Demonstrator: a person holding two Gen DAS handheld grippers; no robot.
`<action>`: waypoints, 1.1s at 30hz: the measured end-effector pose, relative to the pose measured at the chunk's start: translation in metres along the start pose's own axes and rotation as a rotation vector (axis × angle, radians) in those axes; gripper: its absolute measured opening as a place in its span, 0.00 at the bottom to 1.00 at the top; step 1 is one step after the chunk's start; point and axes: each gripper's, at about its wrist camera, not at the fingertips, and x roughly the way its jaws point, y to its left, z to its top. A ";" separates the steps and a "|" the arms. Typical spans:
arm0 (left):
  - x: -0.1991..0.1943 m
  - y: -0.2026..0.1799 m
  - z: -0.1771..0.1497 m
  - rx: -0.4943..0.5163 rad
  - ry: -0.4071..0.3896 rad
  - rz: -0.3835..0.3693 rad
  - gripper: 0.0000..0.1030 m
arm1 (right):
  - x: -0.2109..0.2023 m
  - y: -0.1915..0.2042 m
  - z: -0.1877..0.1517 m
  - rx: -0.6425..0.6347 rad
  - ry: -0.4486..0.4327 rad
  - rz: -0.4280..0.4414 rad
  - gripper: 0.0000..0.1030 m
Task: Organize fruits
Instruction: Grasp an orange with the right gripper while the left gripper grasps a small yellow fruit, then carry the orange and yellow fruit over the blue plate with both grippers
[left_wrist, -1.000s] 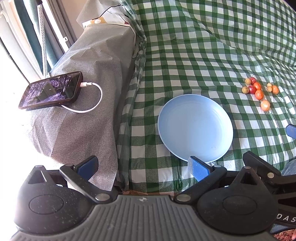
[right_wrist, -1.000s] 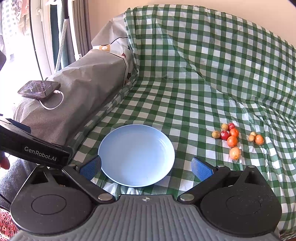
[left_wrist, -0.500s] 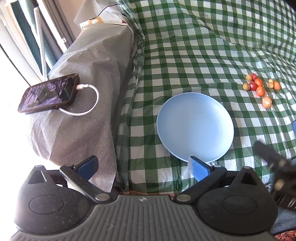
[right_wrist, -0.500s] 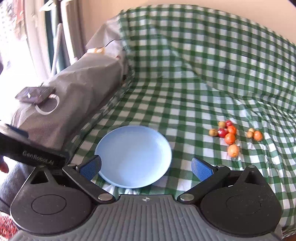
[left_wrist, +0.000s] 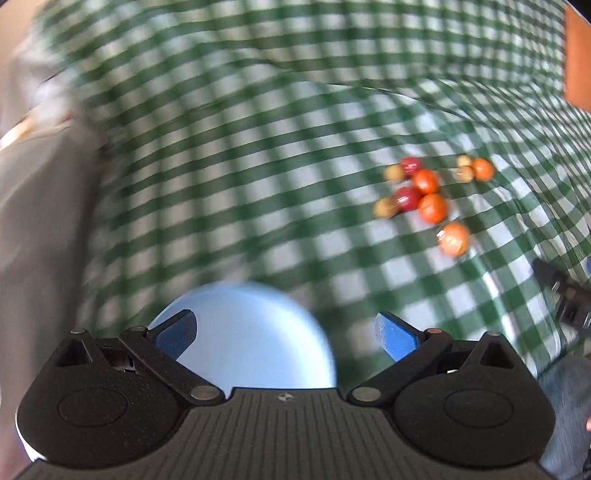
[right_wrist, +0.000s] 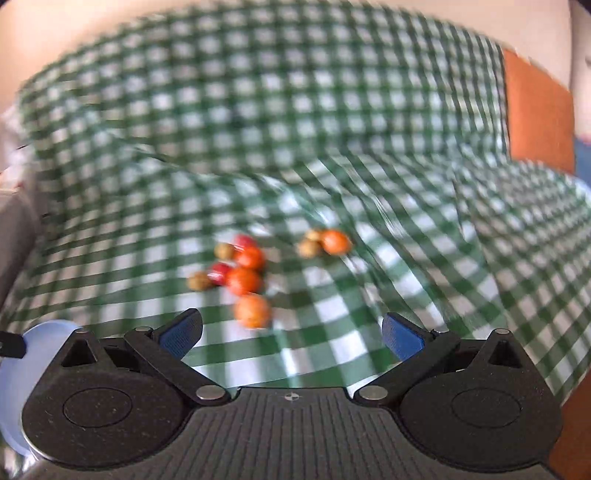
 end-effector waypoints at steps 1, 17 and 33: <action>0.017 -0.010 0.010 0.032 -0.008 -0.014 1.00 | 0.015 -0.006 0.000 0.010 0.025 0.009 0.99; 0.163 -0.072 0.092 0.228 0.040 -0.237 0.36 | 0.169 0.040 -0.009 -0.231 0.108 0.124 0.67; -0.001 0.001 0.009 0.044 0.001 -0.148 0.29 | 0.052 0.045 -0.003 -0.245 0.043 0.148 0.38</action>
